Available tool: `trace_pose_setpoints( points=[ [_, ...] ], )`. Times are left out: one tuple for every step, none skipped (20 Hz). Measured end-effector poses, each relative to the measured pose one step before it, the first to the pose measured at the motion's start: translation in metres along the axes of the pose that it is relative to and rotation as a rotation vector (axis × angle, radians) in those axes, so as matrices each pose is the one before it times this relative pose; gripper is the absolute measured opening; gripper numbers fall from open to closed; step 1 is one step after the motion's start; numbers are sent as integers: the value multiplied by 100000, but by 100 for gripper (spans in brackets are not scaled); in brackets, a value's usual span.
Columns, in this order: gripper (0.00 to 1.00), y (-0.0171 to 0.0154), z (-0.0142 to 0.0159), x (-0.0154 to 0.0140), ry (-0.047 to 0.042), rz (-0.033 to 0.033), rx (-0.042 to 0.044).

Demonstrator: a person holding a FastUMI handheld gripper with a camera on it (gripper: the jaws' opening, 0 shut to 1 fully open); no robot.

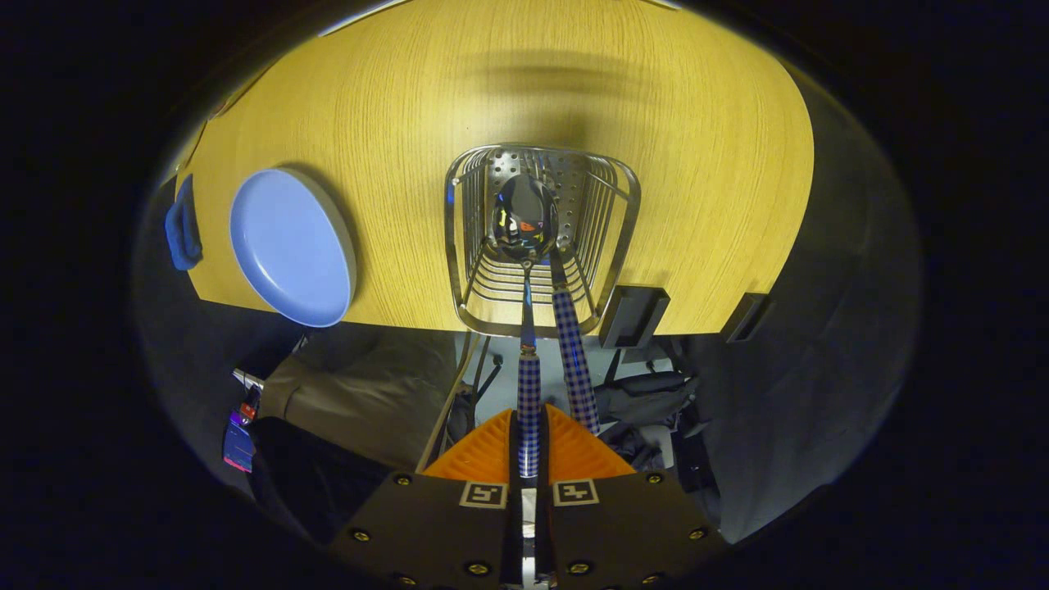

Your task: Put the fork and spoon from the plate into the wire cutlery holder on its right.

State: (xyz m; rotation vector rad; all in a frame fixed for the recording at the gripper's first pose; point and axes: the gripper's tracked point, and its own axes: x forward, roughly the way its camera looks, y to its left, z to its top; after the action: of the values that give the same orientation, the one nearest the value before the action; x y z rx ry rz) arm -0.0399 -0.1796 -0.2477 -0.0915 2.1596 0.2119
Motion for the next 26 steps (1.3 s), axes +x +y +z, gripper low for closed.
trace_pose_setpoints(
  points=[
    [6,-14,28,-101,810,-522,-229],
    [6,-37,66,-178,665,-419,-543],
    [6,60,108,-71,961,-166,-764],
    [6,11,-7,-62,1255,-582,-896],
    [6,-151,62,-216,1203,-792,-672],
    [7,-21,27,-48,687,-546,-643],
    [7,-98,113,-52,869,-313,-434],
    [7,7,-11,-238,913,-52,-293],
    [7,-21,-1,-222,1181,-108,-570],
    [6,41,-42,-124,1467,251,82],
    [6,-45,73,-319,755,-649,-350],
    [10,-261,18,-40,897,-1063,-985],
    [10,-233,57,-166,553,-1408,-862],
    [10,-90,173,-148,-20,-904,-672],
    [10,-110,417,-90,-1089,-769,-347],
    [12,-146,242,-129,-952,-661,187],
    [12,-138,194,-190,-772,-784,-12],
    [12,-115,115,-209,-526,-808,-171],
    [14,-263,16,-330,-377,-1281,-712],
    [15,-168,-167,-69,-696,-261,-63],
    [16,-132,-91,-440,-730,-200,65],
    [24,-85,-162,-368,-1289,59,-50],
    [24,-9,-185,-452,-1518,77,28],
    [25,62,-85,-94,-2156,62,240],
    [25,47,-28,-186,-3127,-173,-150],
    [24,141,-157,-46,-3708,860,-31]
  ],
)
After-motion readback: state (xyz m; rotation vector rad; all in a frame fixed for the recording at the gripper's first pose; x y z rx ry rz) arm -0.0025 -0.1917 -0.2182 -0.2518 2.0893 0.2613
